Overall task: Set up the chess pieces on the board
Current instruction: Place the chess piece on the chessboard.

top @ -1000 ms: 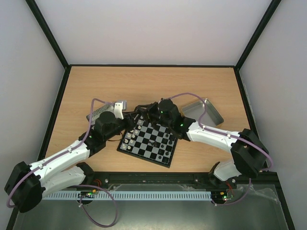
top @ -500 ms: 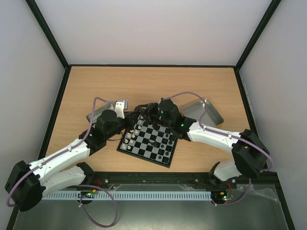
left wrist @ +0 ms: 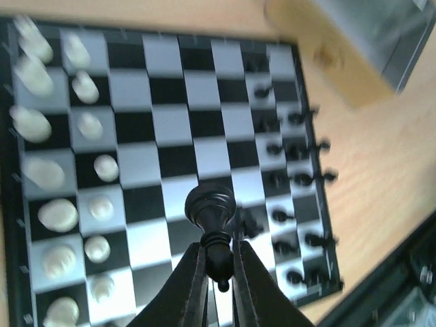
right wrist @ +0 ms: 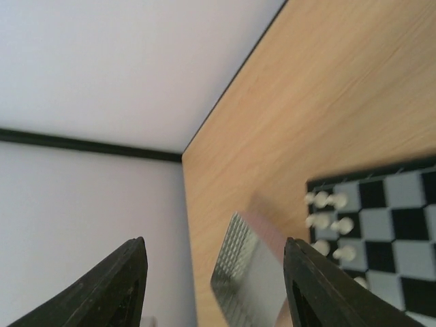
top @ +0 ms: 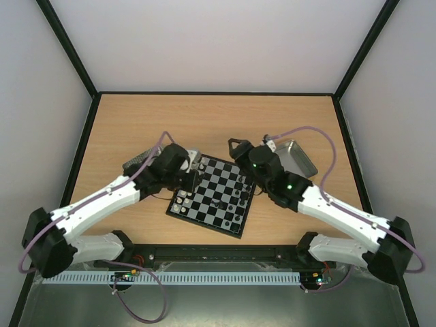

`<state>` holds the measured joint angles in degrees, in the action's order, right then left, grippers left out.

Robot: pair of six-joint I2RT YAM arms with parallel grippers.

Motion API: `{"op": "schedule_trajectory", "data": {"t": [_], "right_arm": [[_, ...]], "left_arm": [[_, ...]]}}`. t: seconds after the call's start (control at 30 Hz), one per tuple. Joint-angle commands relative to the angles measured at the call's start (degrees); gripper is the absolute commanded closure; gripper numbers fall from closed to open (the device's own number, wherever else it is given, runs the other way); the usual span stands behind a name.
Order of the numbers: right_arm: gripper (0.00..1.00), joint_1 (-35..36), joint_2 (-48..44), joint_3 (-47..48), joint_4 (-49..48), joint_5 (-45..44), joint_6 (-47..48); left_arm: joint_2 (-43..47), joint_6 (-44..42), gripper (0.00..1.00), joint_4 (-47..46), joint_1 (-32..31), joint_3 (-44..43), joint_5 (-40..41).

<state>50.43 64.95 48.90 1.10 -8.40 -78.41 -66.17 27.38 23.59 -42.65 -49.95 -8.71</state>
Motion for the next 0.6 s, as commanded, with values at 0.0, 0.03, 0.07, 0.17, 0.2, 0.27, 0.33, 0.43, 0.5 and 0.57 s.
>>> {"op": "schedule_trajectory", "data": {"t": [0.0, 0.03, 0.07, 0.17, 0.2, 0.27, 0.33, 0.43, 0.5, 0.57], "right_arm": [[0.45, -0.2, -5.8, -3.2, 10.0, -15.6, 4.7], [0.45, -0.2, -6.8, -3.9, 10.6, -16.6, 5.0], [0.45, -0.1, -7.8, -4.6, 11.0, -17.4, 5.2], [0.44, -0.2, -9.9, -6.2, 12.1, -18.9, 5.7], [0.44, -0.2, -10.4, -6.6, 12.2, -19.3, 5.9], [0.44, -0.2, -11.3, -7.2, 12.3, -19.8, 6.4], [0.43, -0.2, -12.1, -7.8, 12.3, -20.2, 7.1], [0.43, -0.2, -13.1, -8.3, 12.2, -20.9, 7.8], [0.43, -0.2, -13.8, -8.8, 12.2, -21.2, 8.1], [0.43, -0.2, -14.7, -9.3, 12.2, -21.4, 8.3]], "left_arm": [[-7.7, -3.3, 0.96, 20.0, -4.9, -5.7, -3.4], [-9.5, -3.6, 0.96, 22.4, -6.2, -6.8, -2.2], [-11.4, -4.0, 0.96, 24.0, -7.6, -7.5, -1.4], [-16.3, -4.8, 0.96, 27.9, -9.8, -9.7, -1.2], [-17.8, -5.0, 0.96, 28.9, -10.4, -10.3, -0.9], [-20.6, -5.3, 0.96, 30.6, -11.2, -11.6, -0.4], [-23.6, -5.7, 0.96, 32.2, -12.0, -12.9, 0.0], [-27.6, -6.1, 0.95, 33.5, -13.0, -14.4, -0.2], [-29.3, -6.4, 0.93, 34.2, -13.3, -15.4, -0.3], [-30.5, -6.4, 0.89, 34.3, -13.3, -16.2, 0.0]]}}
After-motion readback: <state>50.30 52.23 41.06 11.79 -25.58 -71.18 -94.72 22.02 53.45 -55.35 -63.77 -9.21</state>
